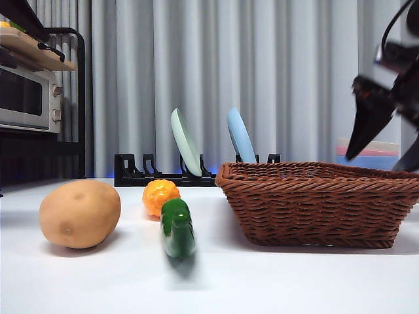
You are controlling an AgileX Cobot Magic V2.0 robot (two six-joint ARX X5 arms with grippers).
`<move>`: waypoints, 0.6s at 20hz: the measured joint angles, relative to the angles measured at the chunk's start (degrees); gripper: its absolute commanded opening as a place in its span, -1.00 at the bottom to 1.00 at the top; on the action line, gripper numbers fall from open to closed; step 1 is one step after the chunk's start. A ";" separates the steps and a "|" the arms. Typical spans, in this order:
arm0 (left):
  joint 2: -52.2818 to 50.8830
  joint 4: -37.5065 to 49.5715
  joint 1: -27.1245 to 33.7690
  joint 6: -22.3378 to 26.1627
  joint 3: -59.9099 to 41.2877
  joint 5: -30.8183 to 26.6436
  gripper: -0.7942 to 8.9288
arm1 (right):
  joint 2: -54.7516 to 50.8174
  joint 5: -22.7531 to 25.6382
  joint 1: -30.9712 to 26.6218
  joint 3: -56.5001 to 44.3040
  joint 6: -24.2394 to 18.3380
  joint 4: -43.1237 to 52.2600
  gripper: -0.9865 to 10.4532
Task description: Pick up the basket,pick up the corn from the table,pick up the potato from the table,pick up the cucumber from the table,put all items into the basket
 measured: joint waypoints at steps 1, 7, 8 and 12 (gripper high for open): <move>0.00 0.00 -0.02 -0.02 0.00 0.00 -0.18 | 1.42 -0.92 0.02 0.00 0.24 0.68 -0.31; 0.00 -1.36 -0.02 -0.02 0.00 0.00 -0.18 | 6.10 -2.21 0.17 0.00 1.77 1.92 -0.86; 0.00 -1.57 -0.02 -0.02 0.00 0.00 -0.18 | 5.60 -2.45 0.15 0.00 2.27 1.86 -0.86; 1.40 -1.05 -2.99 -0.81 0.00 -0.04 0.21 | 1.84 -2.64 0.00 0.63 4.28 0.55 -0.86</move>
